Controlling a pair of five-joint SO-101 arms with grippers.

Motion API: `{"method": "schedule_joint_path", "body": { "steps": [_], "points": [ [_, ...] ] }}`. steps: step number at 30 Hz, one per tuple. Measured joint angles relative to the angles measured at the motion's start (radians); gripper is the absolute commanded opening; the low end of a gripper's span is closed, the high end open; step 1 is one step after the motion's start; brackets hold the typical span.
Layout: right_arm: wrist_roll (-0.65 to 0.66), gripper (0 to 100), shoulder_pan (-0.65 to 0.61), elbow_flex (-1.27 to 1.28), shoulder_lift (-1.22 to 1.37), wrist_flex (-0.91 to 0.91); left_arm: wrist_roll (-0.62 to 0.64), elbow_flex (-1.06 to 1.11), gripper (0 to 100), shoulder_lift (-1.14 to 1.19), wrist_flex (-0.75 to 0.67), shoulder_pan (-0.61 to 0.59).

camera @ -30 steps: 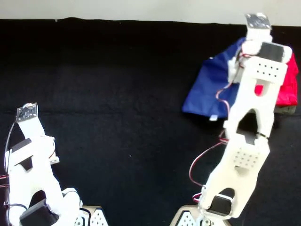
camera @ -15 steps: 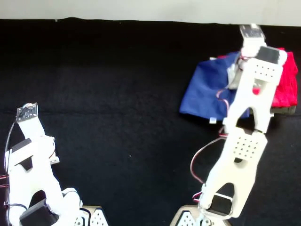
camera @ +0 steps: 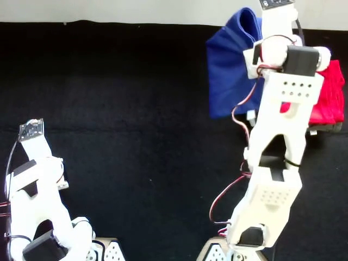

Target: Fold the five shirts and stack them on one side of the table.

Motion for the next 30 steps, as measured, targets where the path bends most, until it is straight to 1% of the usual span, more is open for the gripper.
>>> {"method": "schedule_joint_path", "body": {
  "steps": [3, 7, 14, 19, 26, 28, 30],
  "points": [
    [0.043, 0.5, 0.057, 0.000, 0.000, 0.000, 0.000, 0.000, 1, 0.000, 0.000, 0.000],
    [0.132, 0.5, 0.146, 0.000, 0.008, 0.000, 0.000, 0.000, 1, 0.000, 0.000, 0.000],
    [0.276, 0.5, 0.267, -0.009, 0.227, -0.100, 0.000, 0.000, 1, 0.000, 0.000, 0.000],
    [0.292, 0.6, 0.316, -0.014, 0.388, -0.203, 0.000, 0.000, 1, 0.000, 0.000, 0.000],
    [0.292, 1.0, 0.365, -0.014, 0.456, -0.350, 0.000, 0.000, 1, 0.000, 0.000, 0.000],
    [0.292, 3.3, 0.374, -0.014, 0.468, -0.381, 0.000, 0.000, 1, 0.000, 0.000, 0.000],
    [0.292, 9.1, 0.384, -0.014, 0.477, -0.391, 0.000, 0.000, 1, 0.000, 0.000, 0.000]
  ]
}}
